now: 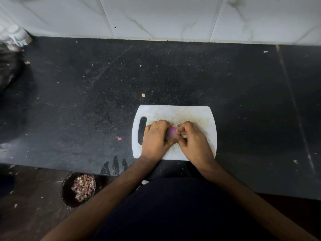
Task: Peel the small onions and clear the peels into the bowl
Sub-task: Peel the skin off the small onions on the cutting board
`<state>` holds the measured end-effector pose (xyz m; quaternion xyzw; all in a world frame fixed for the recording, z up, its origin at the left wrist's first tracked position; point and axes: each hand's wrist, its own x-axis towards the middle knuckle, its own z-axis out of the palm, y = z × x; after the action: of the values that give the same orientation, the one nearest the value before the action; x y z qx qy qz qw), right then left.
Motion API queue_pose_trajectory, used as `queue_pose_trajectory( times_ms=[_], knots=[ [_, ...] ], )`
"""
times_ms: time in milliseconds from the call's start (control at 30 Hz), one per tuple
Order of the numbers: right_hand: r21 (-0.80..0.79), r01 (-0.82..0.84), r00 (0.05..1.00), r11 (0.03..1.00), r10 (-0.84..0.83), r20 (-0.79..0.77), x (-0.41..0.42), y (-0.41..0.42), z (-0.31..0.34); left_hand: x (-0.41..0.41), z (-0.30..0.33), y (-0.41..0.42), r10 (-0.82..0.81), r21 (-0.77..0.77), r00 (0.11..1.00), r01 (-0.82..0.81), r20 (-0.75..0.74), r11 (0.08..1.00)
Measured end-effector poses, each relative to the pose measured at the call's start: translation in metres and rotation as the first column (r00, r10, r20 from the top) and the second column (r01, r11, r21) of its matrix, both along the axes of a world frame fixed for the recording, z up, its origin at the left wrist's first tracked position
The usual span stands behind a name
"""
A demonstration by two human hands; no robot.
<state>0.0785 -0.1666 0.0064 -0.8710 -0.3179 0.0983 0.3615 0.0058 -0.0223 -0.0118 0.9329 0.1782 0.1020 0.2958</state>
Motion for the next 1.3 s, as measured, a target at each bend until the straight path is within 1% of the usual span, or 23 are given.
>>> queue_pose_trajectory(
  times_ms=[67,133,200,267,333,367,433,500,567,633,700,767,833,900,1000,1100,1167,1300],
  knots=[
    [-0.012,0.019,0.999,1.000,-0.019,-0.028,0.002,0.002,-0.001,0.001,0.002,0.003,-0.023,-0.036,1.000,0.023,-0.017,0.999],
    [-0.006,0.033,0.996,0.999,-0.033,-0.085,0.005,0.000,-0.001,0.002,0.007,0.011,-0.087,-0.158,0.995,0.080,-0.040,0.984],
    [0.018,0.056,0.989,0.998,-0.053,-0.139,0.007,-0.003,0.000,0.001,0.011,0.020,-0.174,-0.281,0.983,0.151,-0.060,0.948],
    [0.045,0.064,0.981,0.997,-0.055,-0.188,0.007,-0.004,0.001,-0.001,0.012,0.025,-0.255,-0.301,0.964,0.221,-0.076,0.928],
    [0.068,0.036,0.979,0.997,-0.021,-0.204,0.007,-0.005,0.002,0.001,0.013,0.024,-0.283,-0.240,0.957,0.261,-0.064,0.935],
    [0.068,0.021,0.981,0.997,-0.007,-0.192,0.007,-0.005,0.002,0.002,0.015,0.023,-0.272,-0.214,0.961,0.255,-0.053,0.943],
    [0.014,0.025,0.993,1.000,-0.023,-0.118,0.010,-0.010,0.003,0.006,0.016,0.025,-0.237,-0.238,0.970,0.216,-0.060,0.947],
    [-0.094,0.085,0.996,0.992,-0.087,-0.021,0.014,-0.022,0.004,0.008,0.013,0.029,-0.197,-0.315,0.977,0.164,-0.077,0.935],
    [-0.214,0.124,0.992,0.969,-0.120,0.034,0.018,-0.032,0.005,0.008,0.011,0.034,-0.147,-0.389,0.987,0.108,-0.071,0.915],
    [-0.262,0.120,0.992,0.958,-0.106,0.067,0.019,-0.036,0.006,0.006,0.011,0.030,-0.113,-0.358,0.992,0.088,-0.050,0.929],
    [-0.208,0.085,0.993,0.974,-0.065,0.100,0.017,-0.030,0.009,0.005,0.012,0.021,-0.091,-0.284,0.996,0.084,-0.011,0.955],
    [-0.123,0.042,0.998,0.992,-0.035,0.056,0.015,-0.017,0.014,0.004,0.011,0.014,-0.094,-0.235,0.995,0.098,0.025,0.967],
    [-0.065,0.048,0.998,0.997,-0.051,-0.039,0.014,-0.004,0.017,0.004,0.010,0.012,-0.109,-0.214,0.994,0.113,0.031,0.970],
    [-0.046,0.077,0.995,0.996,-0.080,-0.066,0.015,0.002,0.016,0.004,0.011,0.011,-0.122,-0.211,0.992,0.126,0.031,0.969],
    [-0.065,0.089,0.992,0.994,-0.095,-0.083,0.020,-0.001,0.018,0.004,0.015,0.010,-0.139,-0.208,0.989,0.146,0.047,0.967],
    [-0.068,0.076,0.980,0.995,-0.087,-0.181,0.030,-0.003,0.024,0.005,0.014,0.009,-0.153,-0.206,0.988,0.157,0.033,0.966],
    [-0.069,0.065,0.972,0.996,-0.079,-0.219,0.034,-0.003,0.028,0.005,0.014,0.007,-0.151,-0.206,0.988,0.156,0.042,0.966],
    [-0.080,0.060,0.974,0.995,-0.076,-0.215,0.036,0.001,0.029,0.002,0.018,0.003,-0.128,-0.234,0.989,0.142,0.074,0.962]
  ],
)
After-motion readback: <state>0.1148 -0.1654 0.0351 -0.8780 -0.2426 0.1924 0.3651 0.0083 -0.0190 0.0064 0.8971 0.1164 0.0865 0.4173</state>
